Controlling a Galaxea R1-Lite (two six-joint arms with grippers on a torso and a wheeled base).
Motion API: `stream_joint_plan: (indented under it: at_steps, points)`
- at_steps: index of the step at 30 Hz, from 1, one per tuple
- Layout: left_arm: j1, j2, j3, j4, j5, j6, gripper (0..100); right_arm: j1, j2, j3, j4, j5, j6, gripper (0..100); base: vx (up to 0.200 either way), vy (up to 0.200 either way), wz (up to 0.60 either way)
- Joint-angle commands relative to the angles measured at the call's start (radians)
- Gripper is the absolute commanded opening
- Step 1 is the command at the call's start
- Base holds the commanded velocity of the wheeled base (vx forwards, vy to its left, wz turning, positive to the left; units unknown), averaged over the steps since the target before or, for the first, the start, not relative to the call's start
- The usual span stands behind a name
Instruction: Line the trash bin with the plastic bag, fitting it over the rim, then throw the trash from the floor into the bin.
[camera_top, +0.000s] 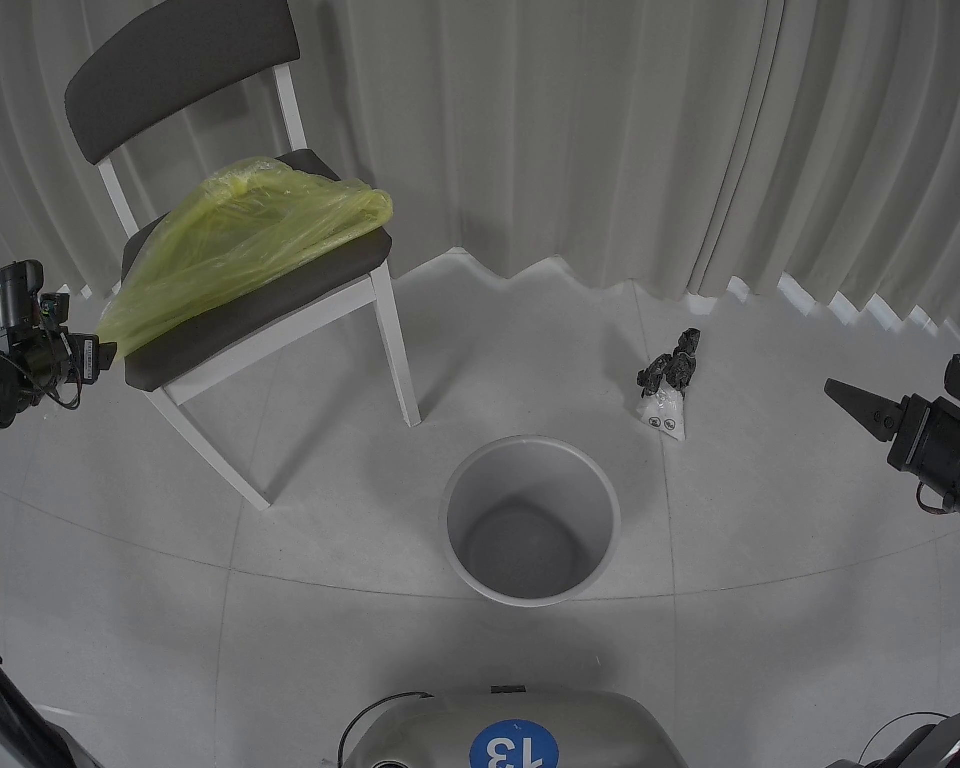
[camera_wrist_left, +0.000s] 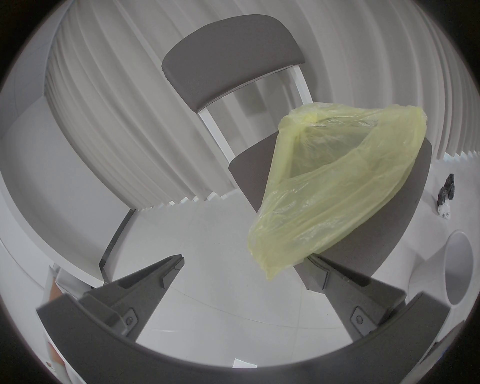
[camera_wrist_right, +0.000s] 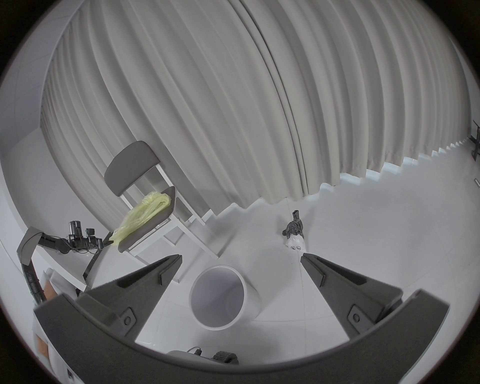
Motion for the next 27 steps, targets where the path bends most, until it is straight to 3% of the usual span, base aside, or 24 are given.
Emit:
stream_joint_plan:
  at_steps: [1, 13, 27]
  points:
    - [-0.002, 0.01, -0.005, -0.012, 0.002, -0.001, 100, -0.002, 0.003, -0.001, 0.0, 0.0, 0.001, 100, 0.0, 0.0, 0.0]
    - [-0.025, 0.068, 0.0, -0.151, 0.039, -0.01, 100, -0.016, 0.003, -0.002, -0.001, 0.0, 0.01, 100, 0.0, 0.0, 0.0]
    - [-0.03, 0.072, -0.008, -0.157, 0.057, -0.032, 100, -0.022, 0.002, -0.005, -0.001, 0.002, 0.011, 100, 0.0, 0.0, 0.0]
